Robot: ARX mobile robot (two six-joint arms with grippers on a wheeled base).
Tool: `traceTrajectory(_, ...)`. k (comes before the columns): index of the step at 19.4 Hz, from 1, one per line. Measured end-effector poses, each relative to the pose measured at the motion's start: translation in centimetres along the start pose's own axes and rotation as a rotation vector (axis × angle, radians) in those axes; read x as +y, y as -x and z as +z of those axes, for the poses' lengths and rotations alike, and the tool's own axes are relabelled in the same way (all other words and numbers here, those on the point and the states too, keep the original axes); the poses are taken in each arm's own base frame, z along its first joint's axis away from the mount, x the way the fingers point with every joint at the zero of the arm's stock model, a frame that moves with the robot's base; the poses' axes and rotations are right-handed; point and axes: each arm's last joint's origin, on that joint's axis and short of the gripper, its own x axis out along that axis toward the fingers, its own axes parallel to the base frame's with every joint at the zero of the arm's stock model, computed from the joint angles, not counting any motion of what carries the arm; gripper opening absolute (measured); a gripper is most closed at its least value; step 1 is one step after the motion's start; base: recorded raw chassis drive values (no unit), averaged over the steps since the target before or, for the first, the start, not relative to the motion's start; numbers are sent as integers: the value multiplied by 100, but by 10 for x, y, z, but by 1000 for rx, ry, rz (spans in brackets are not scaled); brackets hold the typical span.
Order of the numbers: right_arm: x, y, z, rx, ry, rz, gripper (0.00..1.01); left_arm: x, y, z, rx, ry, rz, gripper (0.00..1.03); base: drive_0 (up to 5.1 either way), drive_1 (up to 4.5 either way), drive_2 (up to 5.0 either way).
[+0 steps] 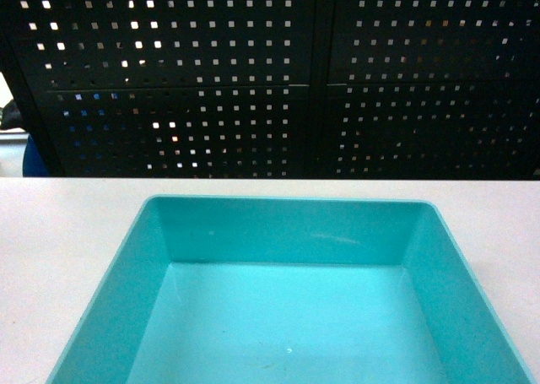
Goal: Stack blue boxes stably on right
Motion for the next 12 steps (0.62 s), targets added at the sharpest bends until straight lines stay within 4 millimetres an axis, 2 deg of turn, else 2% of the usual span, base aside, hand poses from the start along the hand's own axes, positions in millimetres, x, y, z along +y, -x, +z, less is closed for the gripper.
traceTrajectory(12,0,0,0,0,0,0,98,0,0,0,0,0,0,98,0,0,0)
